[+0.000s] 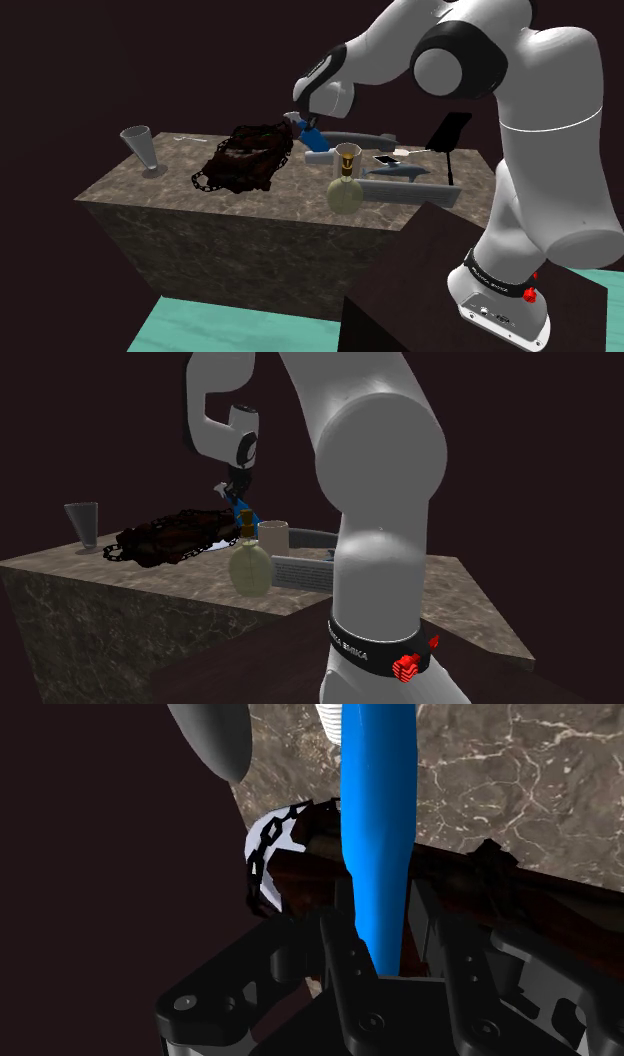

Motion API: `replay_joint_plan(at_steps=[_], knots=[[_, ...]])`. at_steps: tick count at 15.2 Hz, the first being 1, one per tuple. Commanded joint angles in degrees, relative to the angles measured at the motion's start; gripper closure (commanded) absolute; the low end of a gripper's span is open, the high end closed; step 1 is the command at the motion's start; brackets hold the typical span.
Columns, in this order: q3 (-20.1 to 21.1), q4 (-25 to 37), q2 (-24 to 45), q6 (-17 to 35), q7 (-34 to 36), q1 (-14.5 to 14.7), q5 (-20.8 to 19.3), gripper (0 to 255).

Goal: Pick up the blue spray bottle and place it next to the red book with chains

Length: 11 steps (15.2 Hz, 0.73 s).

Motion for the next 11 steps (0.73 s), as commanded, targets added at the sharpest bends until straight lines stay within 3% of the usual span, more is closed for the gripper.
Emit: replay_joint_plan(at_steps=[1, 11], knots=[[1.7, 0.2, 0.9, 1.0, -1.5, -1.4, 1.7, 255], [10.7, 1.5, 5.2, 5.9, -9.3, -8.3, 10.1, 255]])
